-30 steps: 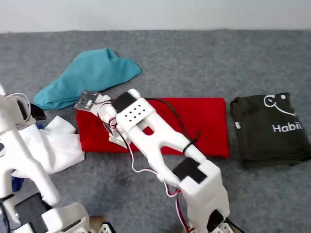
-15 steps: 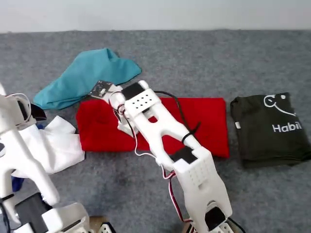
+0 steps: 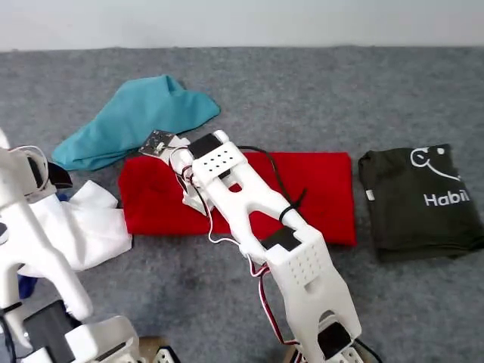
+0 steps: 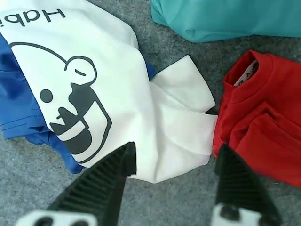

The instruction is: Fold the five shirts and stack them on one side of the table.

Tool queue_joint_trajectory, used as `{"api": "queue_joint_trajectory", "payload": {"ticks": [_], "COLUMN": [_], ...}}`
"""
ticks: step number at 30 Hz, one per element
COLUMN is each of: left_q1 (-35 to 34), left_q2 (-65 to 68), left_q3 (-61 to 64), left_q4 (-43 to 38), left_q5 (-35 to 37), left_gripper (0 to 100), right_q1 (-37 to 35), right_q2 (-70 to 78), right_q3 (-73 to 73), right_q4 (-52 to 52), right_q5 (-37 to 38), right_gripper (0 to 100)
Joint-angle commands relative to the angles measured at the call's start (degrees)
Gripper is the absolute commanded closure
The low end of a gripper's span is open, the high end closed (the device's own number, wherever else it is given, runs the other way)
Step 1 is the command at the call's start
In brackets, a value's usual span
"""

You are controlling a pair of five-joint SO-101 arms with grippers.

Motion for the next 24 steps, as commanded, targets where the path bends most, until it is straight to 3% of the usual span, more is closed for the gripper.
{"api": "queue_joint_trajectory", "payload": {"ticks": [1,10,18,24], "left_q1": [-0.2,1.8,8.2,10.6], "left_q2": [-2.4,-2.4,-2.5,-2.0], "left_q3": [0.0,2.6,5.0,5.0], "left_q4": [0.2,0.3,0.3,0.1], "left_q5": [-0.8,-0.8,-0.8,-0.9], "left_gripper": [73,73,73,73], "right_q1": [1.1,13.5,31.1,36.5], "right_q2": [-8.7,-16.0,-10.2,-4.2], "right_q3": [-3.8,-3.8,-3.7,-3.7], "right_q4": [5.1,12.2,18.9,18.6], "right_q5": [-0.6,-0.7,-1.0,-1.1], "right_gripper": [79.4,79.4,79.4,79.4]}}
